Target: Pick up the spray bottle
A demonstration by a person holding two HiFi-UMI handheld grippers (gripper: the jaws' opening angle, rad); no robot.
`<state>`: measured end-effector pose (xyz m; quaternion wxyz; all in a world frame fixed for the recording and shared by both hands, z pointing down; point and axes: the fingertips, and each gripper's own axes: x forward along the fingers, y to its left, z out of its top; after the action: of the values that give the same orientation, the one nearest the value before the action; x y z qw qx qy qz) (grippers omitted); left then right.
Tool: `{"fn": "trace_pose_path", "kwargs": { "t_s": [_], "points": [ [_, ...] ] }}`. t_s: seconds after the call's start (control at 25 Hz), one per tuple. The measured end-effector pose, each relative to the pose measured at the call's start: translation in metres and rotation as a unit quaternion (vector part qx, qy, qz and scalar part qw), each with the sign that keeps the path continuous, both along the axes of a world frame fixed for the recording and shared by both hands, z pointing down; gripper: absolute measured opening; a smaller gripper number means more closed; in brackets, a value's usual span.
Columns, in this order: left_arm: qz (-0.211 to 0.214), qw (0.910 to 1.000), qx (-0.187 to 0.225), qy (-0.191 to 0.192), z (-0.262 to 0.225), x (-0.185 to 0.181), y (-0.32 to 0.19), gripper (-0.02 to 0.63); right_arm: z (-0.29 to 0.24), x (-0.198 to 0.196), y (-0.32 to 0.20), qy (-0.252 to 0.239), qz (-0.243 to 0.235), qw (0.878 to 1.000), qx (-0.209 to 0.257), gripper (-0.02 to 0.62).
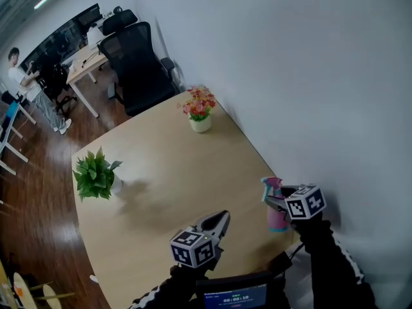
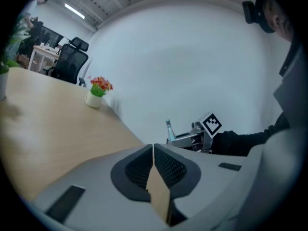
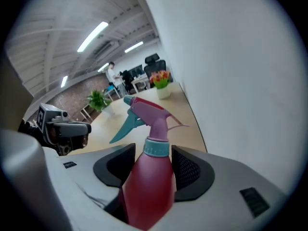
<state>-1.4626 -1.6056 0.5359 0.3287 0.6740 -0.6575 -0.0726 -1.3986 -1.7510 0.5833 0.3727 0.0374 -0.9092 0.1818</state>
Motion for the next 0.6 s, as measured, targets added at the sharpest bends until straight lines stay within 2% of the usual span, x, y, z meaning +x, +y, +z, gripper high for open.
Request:
{"fn": "trace_pose_path", "kwargs": {
  "t_s": [0.12, 0.24, 0.4, 0.6],
  "points": [
    [-0.01, 0.9986, 0.036, -0.038, -0.031, -0.002, 0.014, 0.008, -0.058, 0.007, 0.01, -0.092, 0.024, 0.995, 0.033, 0.218],
    [-0.006, 0.9953, 0.062, -0.073, -0.061, 0.0, 0.027, 0.008, -0.109, 0.02, 0.027, -0.169, 0.037, 0.982, 0.072, 0.218],
    [-0.002, 0.9875, 0.11, -0.113, -0.109, 0.013, 0.048, 0.003, -0.172, 0.051, 0.054, -0.258, 0.051, 0.957, 0.118, 0.218],
    [-0.002, 0.9753, 0.154, -0.159, -0.159, 0.033, 0.072, 0.0, -0.233, 0.095, 0.075, -0.335, 0.081, 0.923, 0.171, 0.218]
  ]
}}
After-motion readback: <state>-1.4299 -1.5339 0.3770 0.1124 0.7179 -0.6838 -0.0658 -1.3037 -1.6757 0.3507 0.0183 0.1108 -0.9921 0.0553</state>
